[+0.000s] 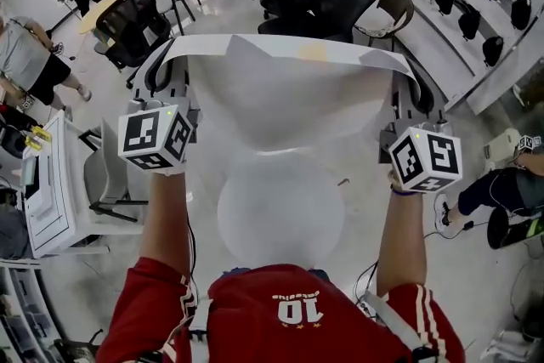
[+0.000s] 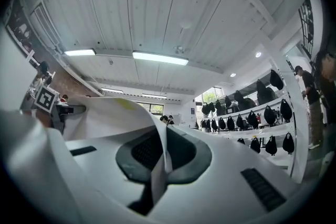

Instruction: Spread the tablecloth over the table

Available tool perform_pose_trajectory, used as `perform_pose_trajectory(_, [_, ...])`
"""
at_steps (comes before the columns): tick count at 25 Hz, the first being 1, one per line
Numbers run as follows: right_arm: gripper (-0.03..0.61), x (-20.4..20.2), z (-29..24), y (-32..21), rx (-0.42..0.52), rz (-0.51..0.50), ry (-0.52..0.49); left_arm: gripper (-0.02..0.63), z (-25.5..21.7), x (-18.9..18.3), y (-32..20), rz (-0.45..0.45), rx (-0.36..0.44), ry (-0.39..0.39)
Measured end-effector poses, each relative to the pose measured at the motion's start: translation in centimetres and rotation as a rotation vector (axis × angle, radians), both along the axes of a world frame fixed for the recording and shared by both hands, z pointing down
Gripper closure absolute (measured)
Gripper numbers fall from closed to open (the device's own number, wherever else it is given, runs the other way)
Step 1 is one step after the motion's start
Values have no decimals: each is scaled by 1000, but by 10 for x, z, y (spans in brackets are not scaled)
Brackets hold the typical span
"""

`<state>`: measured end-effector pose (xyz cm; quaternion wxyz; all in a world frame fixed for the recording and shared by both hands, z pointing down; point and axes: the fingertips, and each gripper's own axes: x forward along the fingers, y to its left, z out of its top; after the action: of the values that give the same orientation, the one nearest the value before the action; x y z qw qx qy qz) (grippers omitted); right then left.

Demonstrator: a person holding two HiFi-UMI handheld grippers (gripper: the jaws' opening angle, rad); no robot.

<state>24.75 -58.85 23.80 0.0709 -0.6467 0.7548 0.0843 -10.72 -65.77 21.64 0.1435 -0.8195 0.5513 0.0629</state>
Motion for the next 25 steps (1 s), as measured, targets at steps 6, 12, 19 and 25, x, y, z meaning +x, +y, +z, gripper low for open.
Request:
perform_pose_trajectory(6, [563, 4, 16, -9, -32, -1, 0, 606, 20, 4, -7, -4, -41, -3])
perform_pose_trajectory(12, [563, -6, 55, -4, -118, -10, 7, 606, 68, -8, 0, 12, -130, -13])
perform_pose_trajectory(19, [563, -2, 100, 18, -202, -11, -29, 606, 119, -6, 33, 15, -231, -25])
perform_pose_trajectory(25, [563, 4, 122, 42, -245, -13, -54, 605, 135, 0, 62, 18, -266, -33])
